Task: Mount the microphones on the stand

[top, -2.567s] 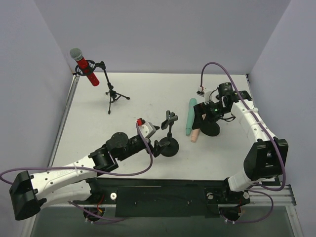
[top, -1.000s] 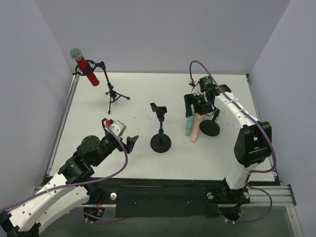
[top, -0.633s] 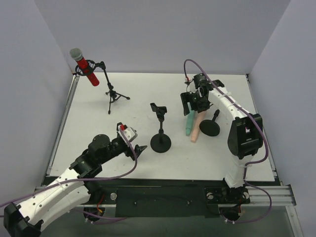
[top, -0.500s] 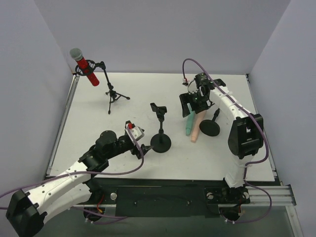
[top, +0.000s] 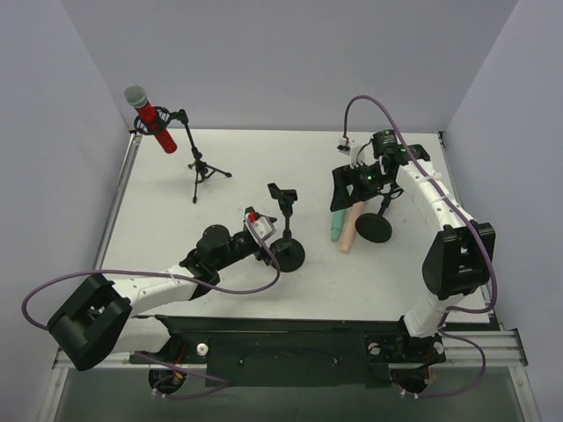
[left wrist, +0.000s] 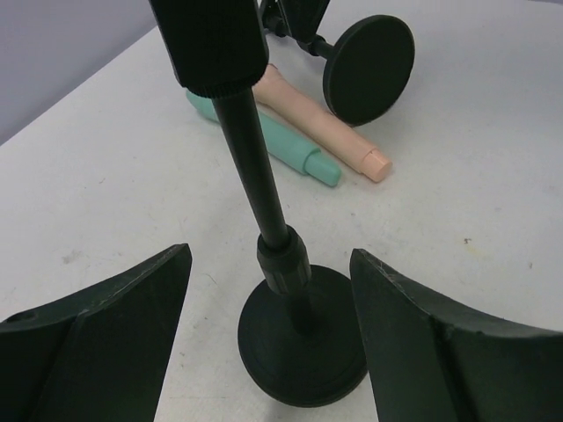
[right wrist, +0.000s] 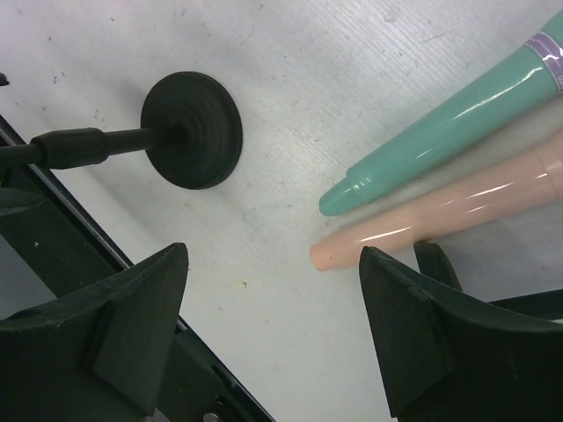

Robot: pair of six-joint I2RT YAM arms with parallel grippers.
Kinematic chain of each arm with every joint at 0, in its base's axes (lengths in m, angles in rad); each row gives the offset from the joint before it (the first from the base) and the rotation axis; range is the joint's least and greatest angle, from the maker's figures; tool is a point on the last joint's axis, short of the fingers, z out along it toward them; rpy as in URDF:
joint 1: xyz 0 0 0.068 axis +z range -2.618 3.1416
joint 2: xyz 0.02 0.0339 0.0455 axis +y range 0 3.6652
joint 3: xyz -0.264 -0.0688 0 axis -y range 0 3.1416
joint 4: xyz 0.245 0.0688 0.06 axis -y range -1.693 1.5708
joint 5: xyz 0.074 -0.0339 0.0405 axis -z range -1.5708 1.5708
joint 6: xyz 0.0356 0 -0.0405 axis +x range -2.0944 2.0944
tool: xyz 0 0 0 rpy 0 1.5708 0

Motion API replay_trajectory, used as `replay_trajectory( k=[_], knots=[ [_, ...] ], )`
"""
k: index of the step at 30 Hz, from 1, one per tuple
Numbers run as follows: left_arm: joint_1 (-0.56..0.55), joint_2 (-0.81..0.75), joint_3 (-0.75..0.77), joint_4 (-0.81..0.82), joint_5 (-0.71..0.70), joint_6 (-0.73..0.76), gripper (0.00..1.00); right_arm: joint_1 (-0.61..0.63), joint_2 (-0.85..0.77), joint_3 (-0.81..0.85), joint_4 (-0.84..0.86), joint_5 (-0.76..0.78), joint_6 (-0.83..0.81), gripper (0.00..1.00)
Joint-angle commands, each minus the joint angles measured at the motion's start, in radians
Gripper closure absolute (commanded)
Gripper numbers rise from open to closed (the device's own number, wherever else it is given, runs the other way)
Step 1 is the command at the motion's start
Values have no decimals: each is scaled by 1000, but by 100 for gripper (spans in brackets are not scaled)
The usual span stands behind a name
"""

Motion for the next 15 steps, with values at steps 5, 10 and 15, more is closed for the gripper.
replay_trajectory(
  k=[5, 10, 15],
  knots=[
    [-47, 74, 64, 218, -99, 1, 23, -18, -70, -19, -12, -100, -11, 26],
    [-71, 117, 84, 267, -118, -6, 37, -24, -77, -22, -10, -105, -8, 26],
    [-85, 143, 98, 284, -164, -17, 70, -31, -78, -25, -10, -111, -6, 26]
  ],
)
